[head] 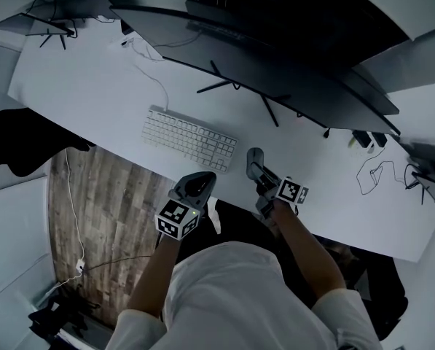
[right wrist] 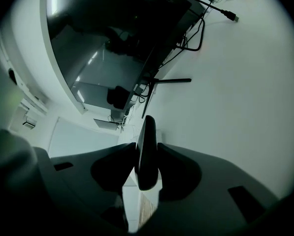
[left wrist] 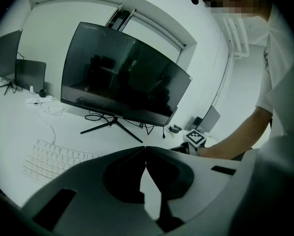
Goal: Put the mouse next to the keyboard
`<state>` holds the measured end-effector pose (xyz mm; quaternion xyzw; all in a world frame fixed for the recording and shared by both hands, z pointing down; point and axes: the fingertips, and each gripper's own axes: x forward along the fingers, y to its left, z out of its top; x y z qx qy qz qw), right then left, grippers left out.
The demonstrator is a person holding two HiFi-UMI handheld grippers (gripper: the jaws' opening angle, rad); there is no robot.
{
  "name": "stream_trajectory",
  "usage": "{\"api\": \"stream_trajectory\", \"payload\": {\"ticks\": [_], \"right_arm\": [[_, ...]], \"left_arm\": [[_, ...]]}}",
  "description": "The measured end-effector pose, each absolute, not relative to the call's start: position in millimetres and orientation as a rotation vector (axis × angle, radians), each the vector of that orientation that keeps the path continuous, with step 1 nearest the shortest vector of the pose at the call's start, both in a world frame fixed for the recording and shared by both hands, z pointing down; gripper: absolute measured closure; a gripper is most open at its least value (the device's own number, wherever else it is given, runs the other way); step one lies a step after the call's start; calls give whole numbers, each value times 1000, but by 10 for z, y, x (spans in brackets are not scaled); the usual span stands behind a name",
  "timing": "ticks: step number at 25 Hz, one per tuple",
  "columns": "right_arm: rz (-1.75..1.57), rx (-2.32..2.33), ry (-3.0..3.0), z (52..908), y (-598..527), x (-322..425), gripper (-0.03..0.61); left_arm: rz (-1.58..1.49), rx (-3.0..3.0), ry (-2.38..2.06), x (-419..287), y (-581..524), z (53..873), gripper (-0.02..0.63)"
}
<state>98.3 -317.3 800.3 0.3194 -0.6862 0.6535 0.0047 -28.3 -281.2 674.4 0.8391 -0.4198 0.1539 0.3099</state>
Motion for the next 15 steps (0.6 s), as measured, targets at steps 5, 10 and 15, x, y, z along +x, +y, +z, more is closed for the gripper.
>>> {"api": "stream_trajectory", "payload": {"ticks": [5,10,15], "right_arm": [[1988,1046,-2119,8156,-3146,916,431],[1923,1118,-2078,8355,-3137,927,431],[1889,1159,-2068,8462,-3141,860,431]], "left_arm": [[419,2216,-1062,-261,-2835,6831,596],[427,2219,-1000,-232,-2852,6889,596],[440,2214,-959,-282,-2838,6959,596]]}}
